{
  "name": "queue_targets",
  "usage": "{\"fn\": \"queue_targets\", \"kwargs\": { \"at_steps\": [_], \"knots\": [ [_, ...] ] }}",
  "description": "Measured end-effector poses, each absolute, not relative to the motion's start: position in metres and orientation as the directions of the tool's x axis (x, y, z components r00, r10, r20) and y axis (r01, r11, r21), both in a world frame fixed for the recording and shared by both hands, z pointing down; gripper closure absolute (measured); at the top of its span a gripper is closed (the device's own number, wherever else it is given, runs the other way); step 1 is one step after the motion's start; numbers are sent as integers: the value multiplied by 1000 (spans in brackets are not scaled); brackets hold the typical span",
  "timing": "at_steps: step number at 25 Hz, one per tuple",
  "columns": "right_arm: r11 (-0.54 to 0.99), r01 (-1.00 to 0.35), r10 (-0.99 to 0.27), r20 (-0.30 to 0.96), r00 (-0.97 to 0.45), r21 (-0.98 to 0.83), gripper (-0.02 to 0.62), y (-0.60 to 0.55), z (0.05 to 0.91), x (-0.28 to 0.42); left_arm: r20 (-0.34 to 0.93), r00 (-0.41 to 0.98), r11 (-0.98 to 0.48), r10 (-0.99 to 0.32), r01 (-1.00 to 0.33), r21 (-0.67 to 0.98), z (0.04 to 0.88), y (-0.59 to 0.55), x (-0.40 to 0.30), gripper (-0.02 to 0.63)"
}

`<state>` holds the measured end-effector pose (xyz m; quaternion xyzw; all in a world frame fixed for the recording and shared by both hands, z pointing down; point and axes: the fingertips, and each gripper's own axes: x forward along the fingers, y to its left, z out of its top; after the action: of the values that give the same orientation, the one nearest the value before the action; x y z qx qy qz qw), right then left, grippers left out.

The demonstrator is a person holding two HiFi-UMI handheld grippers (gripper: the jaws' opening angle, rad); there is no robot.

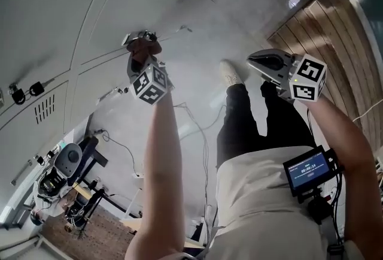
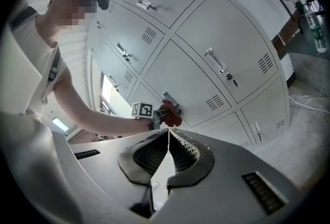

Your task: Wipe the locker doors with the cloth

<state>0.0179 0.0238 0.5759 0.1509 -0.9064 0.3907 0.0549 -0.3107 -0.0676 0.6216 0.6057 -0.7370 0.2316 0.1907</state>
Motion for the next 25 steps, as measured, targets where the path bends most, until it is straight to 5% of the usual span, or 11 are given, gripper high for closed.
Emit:
{"fn": "queue_targets", "kwargs": {
  "at_steps": [7,14,25],
  "knots": [
    [776,-235,-143,200,-969,-585,577,-13,565,-37,457,-145,119,-878,-989,-84,575,-93,-336,538],
    [872,-209,-128,205,-970,-444,578,-40,476,-30,412,-35,64,-910,-996,57,497,-50,-287,538],
    [928,-168,-139,109,-984,-332,578,-64,366,-30,268,59,-48,-962,-998,46,389,19,-240,538]
  ]
}}
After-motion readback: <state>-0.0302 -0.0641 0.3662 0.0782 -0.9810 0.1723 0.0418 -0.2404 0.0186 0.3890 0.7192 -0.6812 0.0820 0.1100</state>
